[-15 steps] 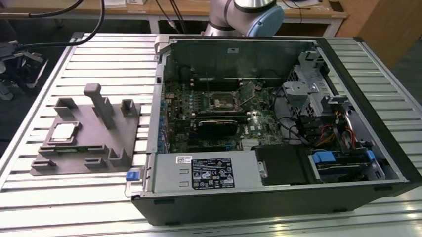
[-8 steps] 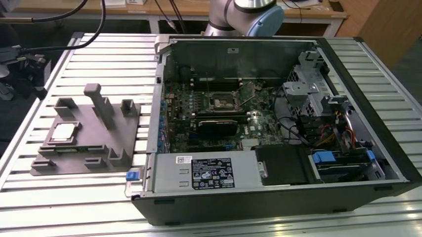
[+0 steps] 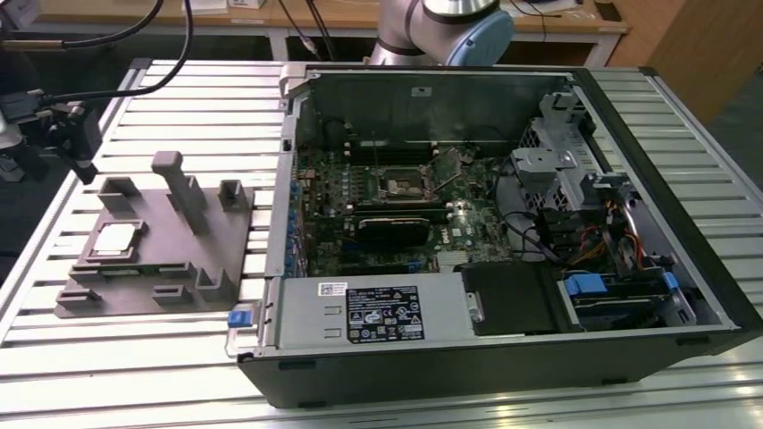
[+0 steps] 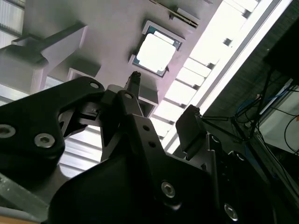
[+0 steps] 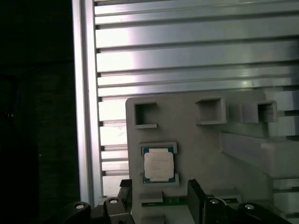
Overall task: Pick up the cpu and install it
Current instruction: 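Pick up the cpu and move it towards the insertion slot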
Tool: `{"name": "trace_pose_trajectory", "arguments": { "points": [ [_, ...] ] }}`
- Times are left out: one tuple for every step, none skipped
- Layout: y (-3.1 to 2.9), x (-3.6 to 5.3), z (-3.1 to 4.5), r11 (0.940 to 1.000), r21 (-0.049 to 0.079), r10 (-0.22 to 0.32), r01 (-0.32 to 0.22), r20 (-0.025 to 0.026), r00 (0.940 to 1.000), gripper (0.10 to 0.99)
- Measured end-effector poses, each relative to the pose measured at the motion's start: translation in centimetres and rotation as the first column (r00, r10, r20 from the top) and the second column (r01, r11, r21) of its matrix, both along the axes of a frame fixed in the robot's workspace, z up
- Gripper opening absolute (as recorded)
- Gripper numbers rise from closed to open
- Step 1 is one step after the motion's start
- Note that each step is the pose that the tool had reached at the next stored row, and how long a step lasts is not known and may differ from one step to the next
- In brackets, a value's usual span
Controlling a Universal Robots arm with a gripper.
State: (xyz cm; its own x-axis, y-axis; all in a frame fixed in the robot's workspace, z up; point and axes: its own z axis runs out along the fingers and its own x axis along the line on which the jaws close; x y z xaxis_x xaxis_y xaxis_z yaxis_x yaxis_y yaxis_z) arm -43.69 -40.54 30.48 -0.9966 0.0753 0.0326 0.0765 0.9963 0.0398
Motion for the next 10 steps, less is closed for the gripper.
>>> {"name": "trace_pose_trajectory", "arguments": {
  "points": [
    [0.0,0.0,-0.11,1.0,0.0,0.0,0.0,0.0001,1.0,0.588],
    [0.0,0.0,-0.22,1.0,0.0,0.0,0.0,0.0,1.0,0.588],
    [-0.01,0.0,-0.32,1.0,0.0,0.0,0.0,0.0001,1.0,0.588],
    [-0.01,0.0,-0.42,1.0,0.0,0.0,0.0,0.0,1.0,0.588],
    [-0.01,0.0,-0.53,1.0,0.0,0.0,0.0,0.0001,1.0,0.588],
    [-0.01,0.0,-0.63,1.0,0.0,0.0,0.0,0.0,1.0,0.588],
    [-0.02,0.0,-0.72,1.0,0.0,0.0,0.0,0.0,1.0,0.588],
    [-0.02,0.0,-0.8,1.0,0.0,0.0,0.0,0.0,1.0,0.588],
    [-0.03,0.0,-0.89,1.0,0.0,0.0,0.0,0.0001,1.0,0.588],
    [-0.04,0.0,-0.95,1.0,0.0,0.0,0.0,0.0,1.0,0.6]
  ]
}}
